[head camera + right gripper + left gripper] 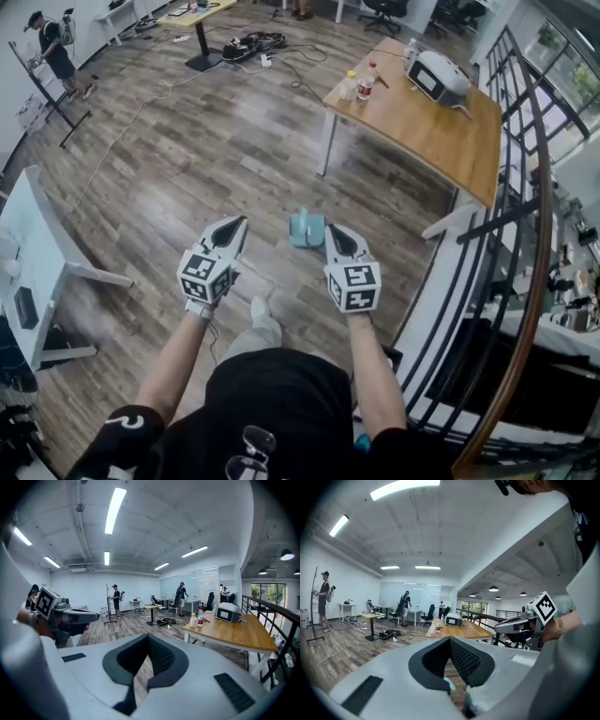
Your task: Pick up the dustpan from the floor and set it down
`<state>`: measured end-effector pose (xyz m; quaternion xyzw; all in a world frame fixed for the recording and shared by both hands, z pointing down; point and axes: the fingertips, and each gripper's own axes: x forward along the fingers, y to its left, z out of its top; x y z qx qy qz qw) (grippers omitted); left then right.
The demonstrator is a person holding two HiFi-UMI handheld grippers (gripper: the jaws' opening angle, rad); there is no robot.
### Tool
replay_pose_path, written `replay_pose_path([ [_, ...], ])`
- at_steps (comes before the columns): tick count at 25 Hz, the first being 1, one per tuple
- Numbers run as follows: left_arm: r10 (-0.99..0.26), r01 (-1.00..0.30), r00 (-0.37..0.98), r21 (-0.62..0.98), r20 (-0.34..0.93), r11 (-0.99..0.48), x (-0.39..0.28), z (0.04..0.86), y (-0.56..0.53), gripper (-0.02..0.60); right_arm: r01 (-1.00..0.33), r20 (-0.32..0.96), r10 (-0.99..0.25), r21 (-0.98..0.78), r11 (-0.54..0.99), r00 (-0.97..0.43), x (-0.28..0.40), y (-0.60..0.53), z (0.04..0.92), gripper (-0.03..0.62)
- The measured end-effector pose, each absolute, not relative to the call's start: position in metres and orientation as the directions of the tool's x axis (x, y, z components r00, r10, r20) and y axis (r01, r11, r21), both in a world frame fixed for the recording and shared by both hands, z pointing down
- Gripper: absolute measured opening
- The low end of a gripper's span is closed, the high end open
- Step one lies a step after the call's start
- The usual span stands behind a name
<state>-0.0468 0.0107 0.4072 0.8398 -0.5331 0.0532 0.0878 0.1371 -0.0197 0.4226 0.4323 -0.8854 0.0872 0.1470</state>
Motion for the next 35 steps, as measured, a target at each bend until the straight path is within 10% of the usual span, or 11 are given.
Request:
replay_pose_path([
  [35, -0.834, -0.869, 0.491, 0.204, 0.253, -0.451, -0.098, 0.483, -0.154, -0.002, -0.876, 0.447, -0.769, -0.078, 0.475, -0.457, 0.1, -0.166, 0.52, -0.006],
])
